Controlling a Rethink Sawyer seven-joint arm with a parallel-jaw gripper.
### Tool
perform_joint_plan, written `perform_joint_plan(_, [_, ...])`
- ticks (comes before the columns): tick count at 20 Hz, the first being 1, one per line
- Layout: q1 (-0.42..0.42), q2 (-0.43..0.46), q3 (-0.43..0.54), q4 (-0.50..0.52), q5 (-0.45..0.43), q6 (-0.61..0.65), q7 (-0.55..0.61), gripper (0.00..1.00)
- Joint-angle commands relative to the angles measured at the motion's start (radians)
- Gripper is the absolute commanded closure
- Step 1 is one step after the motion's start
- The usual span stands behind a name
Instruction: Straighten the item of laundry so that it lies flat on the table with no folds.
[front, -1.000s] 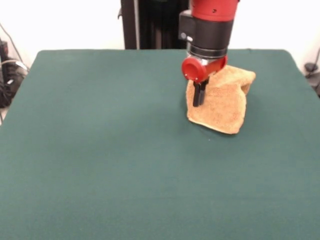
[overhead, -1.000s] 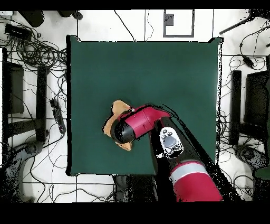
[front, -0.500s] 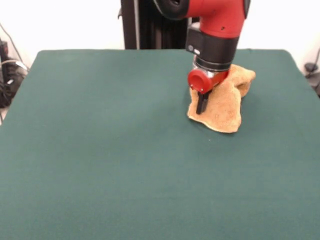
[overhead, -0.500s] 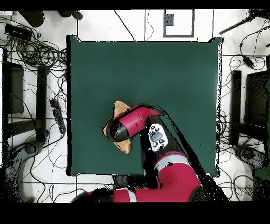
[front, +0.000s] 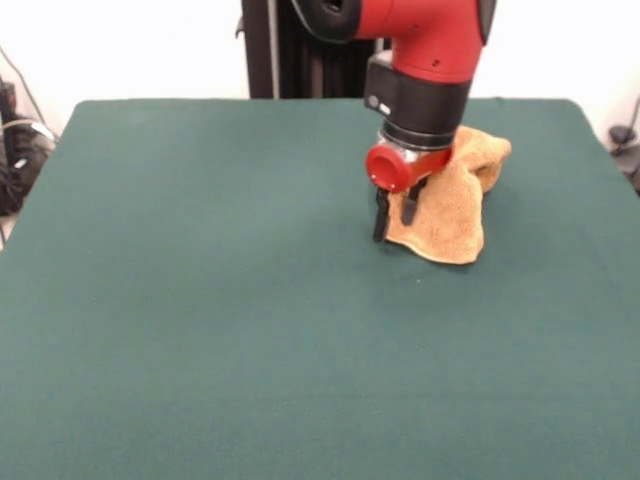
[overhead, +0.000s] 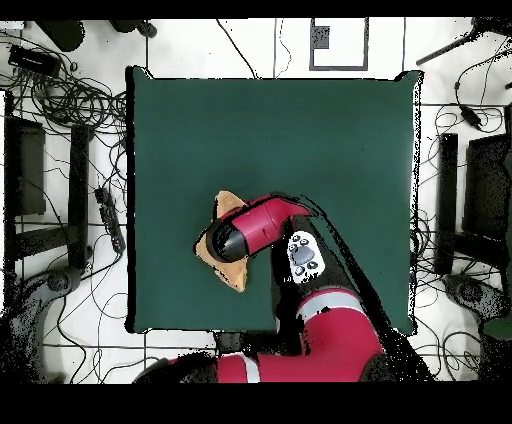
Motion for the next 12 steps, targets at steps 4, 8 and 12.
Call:
perform_joint_plan(4, [0.042,0.100,0.025,-0.009,0.026,-0.058,0.161,0.00])
perform_joint_plan(8, [0.057,0.132,0.002,-0.048,0.022,-0.045,0.167,0.00])
perform_joint_plan(12, [0.004,0.204,0.043,-0.085,0.048,-0.007,0.109,0.00])
